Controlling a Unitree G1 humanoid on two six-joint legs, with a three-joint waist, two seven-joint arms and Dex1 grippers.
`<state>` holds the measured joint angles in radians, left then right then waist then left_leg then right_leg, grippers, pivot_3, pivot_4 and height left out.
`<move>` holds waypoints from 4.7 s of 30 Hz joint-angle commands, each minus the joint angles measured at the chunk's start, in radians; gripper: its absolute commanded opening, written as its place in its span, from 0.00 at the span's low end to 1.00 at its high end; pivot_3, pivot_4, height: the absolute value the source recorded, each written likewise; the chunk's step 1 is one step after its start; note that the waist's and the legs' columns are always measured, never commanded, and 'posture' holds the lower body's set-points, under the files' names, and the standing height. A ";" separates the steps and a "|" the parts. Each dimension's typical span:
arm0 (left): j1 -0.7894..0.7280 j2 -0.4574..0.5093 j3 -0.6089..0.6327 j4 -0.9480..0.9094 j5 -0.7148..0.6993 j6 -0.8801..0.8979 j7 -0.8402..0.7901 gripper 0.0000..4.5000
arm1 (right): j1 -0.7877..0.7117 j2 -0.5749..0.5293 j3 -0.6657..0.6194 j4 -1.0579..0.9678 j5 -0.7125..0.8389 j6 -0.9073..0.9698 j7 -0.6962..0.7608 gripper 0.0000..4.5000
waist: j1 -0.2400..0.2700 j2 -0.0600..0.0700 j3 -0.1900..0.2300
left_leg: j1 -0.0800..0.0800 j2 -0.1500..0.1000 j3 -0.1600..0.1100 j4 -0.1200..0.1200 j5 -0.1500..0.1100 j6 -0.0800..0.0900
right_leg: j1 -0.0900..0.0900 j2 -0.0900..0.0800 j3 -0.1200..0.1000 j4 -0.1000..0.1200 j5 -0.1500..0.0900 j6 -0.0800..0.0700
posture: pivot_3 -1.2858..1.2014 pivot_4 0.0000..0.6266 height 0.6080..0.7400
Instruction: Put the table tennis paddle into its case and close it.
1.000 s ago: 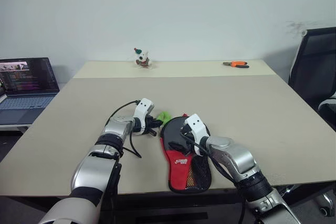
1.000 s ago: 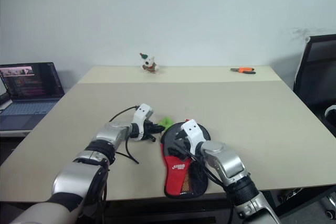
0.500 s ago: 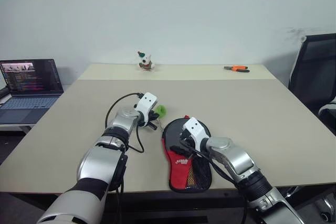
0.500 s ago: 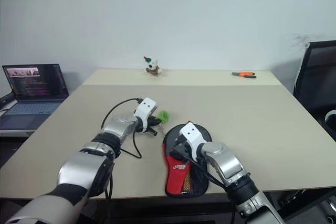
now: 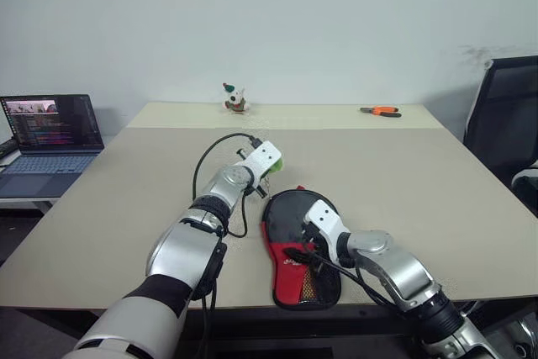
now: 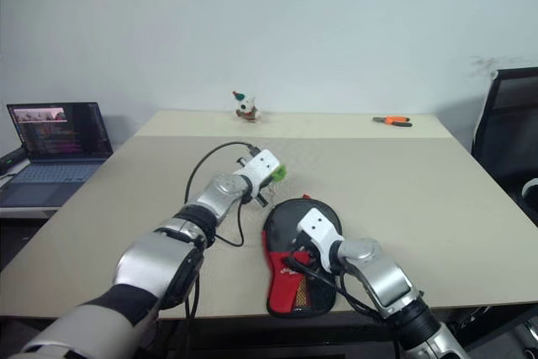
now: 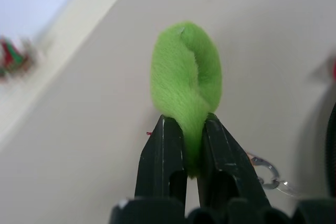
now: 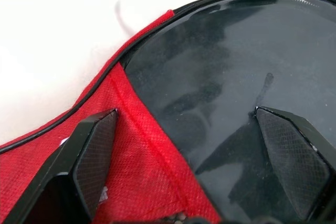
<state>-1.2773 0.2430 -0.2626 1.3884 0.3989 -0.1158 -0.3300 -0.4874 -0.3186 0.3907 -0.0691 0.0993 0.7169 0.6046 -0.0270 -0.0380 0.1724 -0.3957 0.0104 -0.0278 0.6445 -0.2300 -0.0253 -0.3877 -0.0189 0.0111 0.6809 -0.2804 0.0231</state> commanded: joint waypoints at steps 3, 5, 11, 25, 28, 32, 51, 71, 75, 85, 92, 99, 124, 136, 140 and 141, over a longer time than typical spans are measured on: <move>-0.076 -0.008 -0.122 -0.016 0.153 -0.124 0.088 0.00 | 0.116 -0.052 0.069 0.065 -0.034 0.142 -0.003 1.00 | 0.007 0.000 0.000 | -0.001 0.000 0.000 0.000 0.000 0.000 | 0.000 -0.001 0.000 -0.001 0.000 0.001 | 0.52 0.24 1.00; -0.085 -0.021 -0.164 -0.013 0.200 -0.156 0.111 0.00 | 0.134 -0.057 0.071 0.041 -0.029 0.156 -0.007 1.00 | 0.011 -0.001 0.000 | -0.002 -0.001 0.000 0.000 0.000 0.000 | 0.000 -0.002 0.000 -0.002 -0.001 0.002 | 0.52 0.24 1.00; -0.123 -0.067 -0.264 -0.006 0.311 -0.212 0.182 0.00 | 0.186 -0.081 0.081 -0.019 -0.022 0.181 -0.012 1.00 | 0.026 -0.001 -0.001 | -0.002 -0.002 0.000 0.000 -0.001 0.001 | 0.000 -0.003 0.000 -0.003 -0.001 0.004 | 0.52 0.24 1.00; -0.141 -0.144 -0.367 0.002 0.423 -0.282 0.240 0.00 | 0.224 -0.077 0.076 -0.068 -0.009 0.215 -0.043 1.00 | 0.031 -0.001 -0.001 | -0.003 -0.003 0.000 0.000 -0.002 0.001 | 0.000 -0.004 0.000 -0.004 -0.002 0.005 | 0.52 0.24 1.00; -0.141 -0.142 -0.367 0.004 0.429 -0.281 0.231 0.00 | 0.221 -0.072 0.071 -0.066 -0.008 0.214 -0.048 1.00 | 0.031 -0.001 -0.001 | -0.003 -0.003 0.000 0.000 -0.002 0.001 | 0.000 -0.004 0.000 -0.004 -0.002 0.005 | 0.52 0.24 1.00; -0.131 -0.145 -0.357 0.005 0.420 -0.278 0.205 0.00 | 0.213 -0.052 0.066 -0.061 -0.005 0.217 -0.061 1.00 | 0.031 -0.001 -0.001 | -0.003 -0.003 0.000 0.000 -0.002 0.001 | 0.001 -0.004 0.000 -0.004 -0.002 0.005 | 0.52 0.24 1.00; -0.064 -0.156 -0.222 -0.008 0.266 -0.323 0.003 0.65 | 0.167 -0.006 0.035 -0.018 0.001 0.219 -0.076 1.00 | 0.024 0.000 -0.006 | -0.001 -0.002 0.001 0.000 -0.002 0.001 | 0.001 -0.003 0.001 -0.003 -0.002 0.005 | 0.52 0.24 1.00; -0.056 -0.021 0.042 -0.070 -0.028 -0.386 -0.288 0.74 | 0.134 -0.048 -0.042 -0.063 0.029 0.254 -0.049 1.00 | 0.017 0.001 -0.006 | 0.010 0.000 0.002 -0.001 -0.002 0.001 | 0.012 -0.002 0.001 -0.006 -0.003 0.005 | 0.52 0.24 1.00; -0.017 0.019 0.091 -0.095 -0.096 -0.390 -0.374 0.99 | 0.121 -0.059 -0.081 -0.126 0.072 0.289 -0.035 1.00 | 0.022 0.001 -0.006 | 0.008 -0.001 0.002 -0.001 -0.002 0.001 | 0.011 -0.002 0.001 -0.007 -0.002 0.005 | 0.52 0.24 1.00; 0.150 0.062 0.228 -0.250 -0.330 -0.288 -0.661 0.99 | -0.013 0.083 -0.393 -0.389 0.404 0.575 -0.019 1.00 | 0.018 0.003 0.002 | -0.006 0.000 -0.001 -0.001 -0.002 0.002 | -0.005 -0.002 0.002 -0.002 0.001 -0.001 | 0.52 0.24 1.00; 0.325 0.060 0.146 -0.472 -0.340 -0.211 -0.797 0.99 | -0.065 -0.058 -0.636 -0.435 0.544 0.694 0.004 1.00 | 0.020 0.004 0.003 | -0.010 -0.001 -0.003 0.000 -0.003 0.003 | -0.008 -0.003 0.002 -0.002 0.001 -0.001 | 0.52 0.24 1.00; 0.392 0.039 0.087 -0.490 -0.300 -0.200 -0.732 0.99 | -0.152 -0.146 -0.614 -0.212 0.450 0.542 -0.064 1.00 | 0.011 0.004 0.003 | -0.008 0.000 0.000 0.000 -0.003 0.003 | -0.009 -0.002 0.004 -0.001 0.001 -0.001 | 0.52 0.24 1.00; 0.590 0.126 0.060 -0.871 -0.323 0.017 -0.687 0.99 | -0.778 0.280 -0.476 1.391 -0.011 -0.549 -0.482 1.00 | -0.008 0.007 0.004 | -0.006 0.002 0.002 -0.003 -0.004 0.004 | -0.009 -0.002 0.008 0.000 0.002 -0.003 | 0.52 0.24 1.00; 0.684 0.183 0.059 -1.033 -0.327 0.117 -0.650 1.00 | -0.802 0.308 -0.553 1.426 -0.038 -0.547 -0.535 0.33 | -0.008 0.007 0.004 | -0.005 0.002 0.002 -0.003 -0.004 0.004 | -0.009 -0.002 0.008 0.000 0.002 -0.004 | 0.52 0.24 1.00; 0.681 0.179 0.047 -1.029 -0.327 0.116 -0.649 1.00 | -0.802 0.303 -0.565 1.424 -0.050 -0.548 -0.529 0.00 | -0.008 0.007 0.004 | -0.005 0.003 0.002 -0.003 -0.004 0.004 | -0.009 -0.002 0.008 0.000 0.002 -0.004 | 0.52 0.24 1.00; 0.671 0.174 0.043 -1.019 -0.327 0.111 -0.651 1.00 | -0.802 0.301 -0.567 1.424 -0.053 -0.547 -0.528 0.00 | -0.008 0.007 0.004 | -0.005 0.003 0.003 -0.003 -0.004 0.004 | -0.009 -0.002 0.008 0.000 0.002 -0.004 | 0.52 0.24 1.00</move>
<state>-0.6028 0.4124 -0.1929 0.3644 0.0634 -0.0072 -0.9754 -1.2522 -0.0143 -0.1657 1.3654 0.0571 0.1823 0.0711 -0.0353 -0.0305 0.1766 -0.4006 0.0131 -0.0253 0.6420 -0.2337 -0.0209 -0.3968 -0.0210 0.0190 0.6812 -0.2785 0.0193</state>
